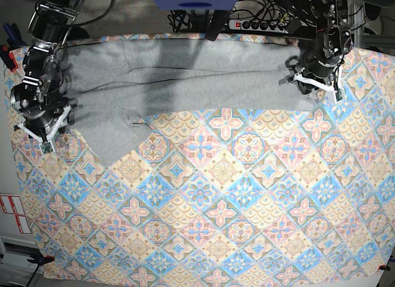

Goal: Fold the T-shirt properly
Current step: 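Pull the hem corner with the right gripper onto the folded stack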

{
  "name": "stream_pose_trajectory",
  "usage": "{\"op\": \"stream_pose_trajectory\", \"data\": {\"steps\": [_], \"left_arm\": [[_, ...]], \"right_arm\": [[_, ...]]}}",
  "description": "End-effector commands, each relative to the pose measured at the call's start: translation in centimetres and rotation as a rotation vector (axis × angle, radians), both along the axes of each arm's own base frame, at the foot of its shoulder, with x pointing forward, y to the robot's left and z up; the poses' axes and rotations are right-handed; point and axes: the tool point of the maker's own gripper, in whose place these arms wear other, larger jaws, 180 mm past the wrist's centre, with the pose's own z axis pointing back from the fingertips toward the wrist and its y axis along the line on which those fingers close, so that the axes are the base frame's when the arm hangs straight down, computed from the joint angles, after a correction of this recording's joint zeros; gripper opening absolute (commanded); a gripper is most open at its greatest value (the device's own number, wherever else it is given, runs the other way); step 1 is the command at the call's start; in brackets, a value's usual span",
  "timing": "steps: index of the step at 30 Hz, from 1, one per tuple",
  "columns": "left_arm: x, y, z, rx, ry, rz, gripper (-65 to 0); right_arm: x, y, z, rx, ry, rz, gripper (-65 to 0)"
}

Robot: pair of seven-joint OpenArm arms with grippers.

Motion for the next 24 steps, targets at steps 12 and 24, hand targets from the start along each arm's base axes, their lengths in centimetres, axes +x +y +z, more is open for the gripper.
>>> {"op": "stream_pose_trajectory", "data": {"steps": [12,24], "left_arm": [[0.5,0.2,1.1,-0.092,-0.056,0.075,-47.8],[0.1,0.2,3.0,-0.073,-0.094,0.063,-47.7]], "right_arm": [[5.1,5.4,-1.5,0.063,0.032,0.147,-38.6],[7.2,6.4,-4.4,0.162,0.102,0.131,-28.1]]}}
